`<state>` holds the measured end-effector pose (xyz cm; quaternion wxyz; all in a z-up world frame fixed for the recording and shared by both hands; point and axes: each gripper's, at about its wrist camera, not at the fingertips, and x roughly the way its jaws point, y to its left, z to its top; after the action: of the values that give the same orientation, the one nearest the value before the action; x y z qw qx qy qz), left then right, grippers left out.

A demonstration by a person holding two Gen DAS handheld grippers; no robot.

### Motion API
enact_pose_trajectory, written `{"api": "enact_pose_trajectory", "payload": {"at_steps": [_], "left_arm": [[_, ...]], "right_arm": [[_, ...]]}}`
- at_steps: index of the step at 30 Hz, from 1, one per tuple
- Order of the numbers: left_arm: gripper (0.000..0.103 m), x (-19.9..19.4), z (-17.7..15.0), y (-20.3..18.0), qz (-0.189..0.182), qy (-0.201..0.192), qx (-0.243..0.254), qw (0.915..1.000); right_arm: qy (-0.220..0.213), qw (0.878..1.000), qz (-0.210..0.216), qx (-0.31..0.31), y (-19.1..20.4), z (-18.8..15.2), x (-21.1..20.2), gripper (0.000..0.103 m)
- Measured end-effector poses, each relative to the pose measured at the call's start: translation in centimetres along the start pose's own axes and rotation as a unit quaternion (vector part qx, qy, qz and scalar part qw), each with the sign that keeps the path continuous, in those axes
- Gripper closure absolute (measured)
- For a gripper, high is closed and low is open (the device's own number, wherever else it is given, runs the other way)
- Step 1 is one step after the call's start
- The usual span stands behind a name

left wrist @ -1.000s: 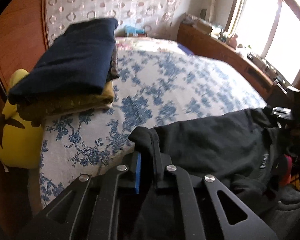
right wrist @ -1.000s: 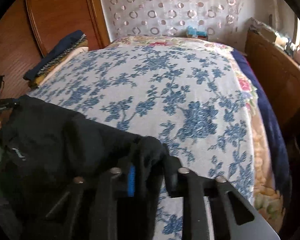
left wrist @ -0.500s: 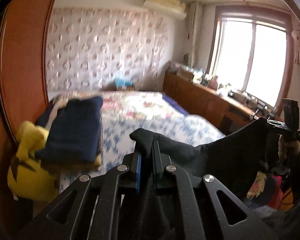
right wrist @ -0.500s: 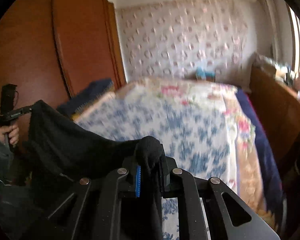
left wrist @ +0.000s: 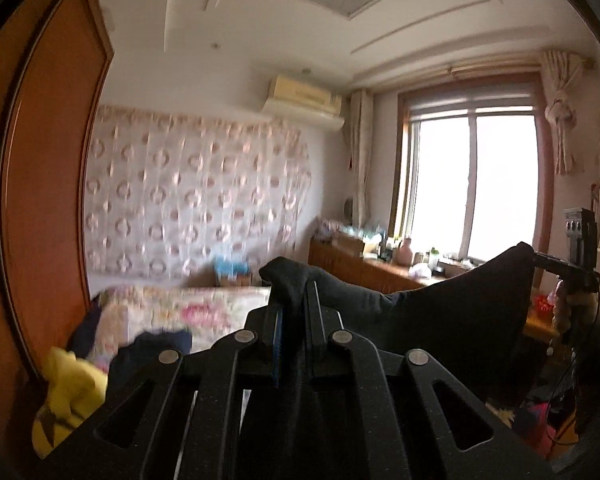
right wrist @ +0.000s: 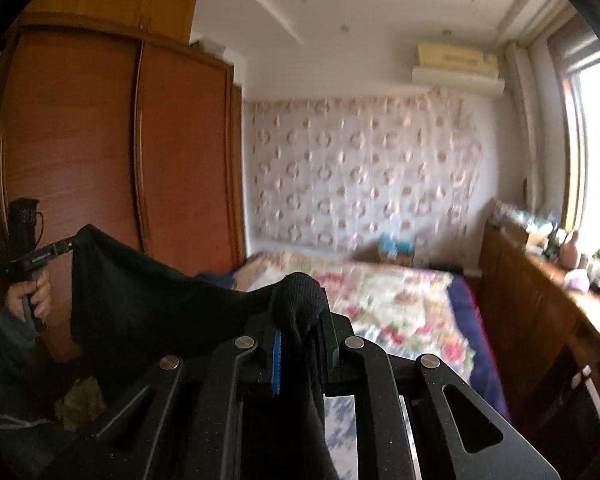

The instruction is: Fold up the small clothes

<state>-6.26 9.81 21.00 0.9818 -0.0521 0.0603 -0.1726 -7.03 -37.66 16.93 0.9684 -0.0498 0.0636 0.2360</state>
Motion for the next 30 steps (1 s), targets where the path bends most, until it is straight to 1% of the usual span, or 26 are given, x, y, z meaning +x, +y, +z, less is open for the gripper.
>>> {"api": "enact_pose_trajectory", "payload": {"at_steps": [2,4,8,12,14,16,18,21,22,24,26,27,30], "left_arm": [[0.094,0.2,1.6,0.1,-0.001,-0.014,0.004,0.9999],[0.094,0.2,2.9,0.1,0.004,-0.026,0.012,0.9996],[0.094,-0.5,4.4,-0.3,0.015,-0.042,0.031,0.9985],[0.094,-0.4,4.5,-0.4,0.022,-0.047,0.043,0.9977],[0.094,0.1,4.3,-0.4,0.022,-0.046,0.045,0.9977],[0.094,0.4,4.3,-0.3,0.022,-0.045,0.046,0.9977],[0.094,0.6,4.1,-0.3,0.025,-0.044,0.048,0.9976],[0.094,2.7,4.2,0.1,0.029,-0.034,0.05,0.9977],[0.094,3.8,4.1,0.4,0.033,-0.025,0.047,0.998],[0.094,6.4,3.3,1.1,0.037,-0.005,0.042,0.9984],[0.094,10.0,1.7,1.9,0.047,0.021,0.04,0.9978],[0.094,11.3,0.9,2.1,0.053,0.032,0.041,0.9972],[0.094,17.7,-3.1,4.0,0.066,0.078,0.04,0.9939]], "right_arm": [[-0.022,1.0,0.002,-0.006,0.1,1.8,-1.2,0.09],[-0.04,0.999,-0.016,-0.024,0.5,2.9,-2.1,0.09],[-0.059,0.996,-0.037,-0.051,1.0,5.2,-3.6,0.09],[-0.06,0.995,-0.055,-0.061,0.9,5.8,-4.7,0.09],[-0.056,0.994,-0.062,-0.065,1.6,5.4,-4.6,0.09],[-0.05,0.994,-0.068,-0.069,3.9,4.1,-2.6,0.09],[-0.045,0.994,-0.076,-0.072,4.7,3.9,-2.7,0.09],[-0.034,0.993,-0.09,-0.075,5.2,4.7,-1.6,0.09],[-0.027,0.992,-0.096,-0.073,5.0,4.8,-1.5,0.09],[-0.011,0.993,-0.098,-0.064,4.6,4.7,0.1,0.09],[0.011,0.993,-0.105,-0.06,4.3,4.8,2.3,0.09],[0.024,0.993,-0.105,-0.054,3.8,4.3,4.0,0.09],[0.056,0.993,-0.102,-0.036,2.4,2.1,9.2,0.09]]}}
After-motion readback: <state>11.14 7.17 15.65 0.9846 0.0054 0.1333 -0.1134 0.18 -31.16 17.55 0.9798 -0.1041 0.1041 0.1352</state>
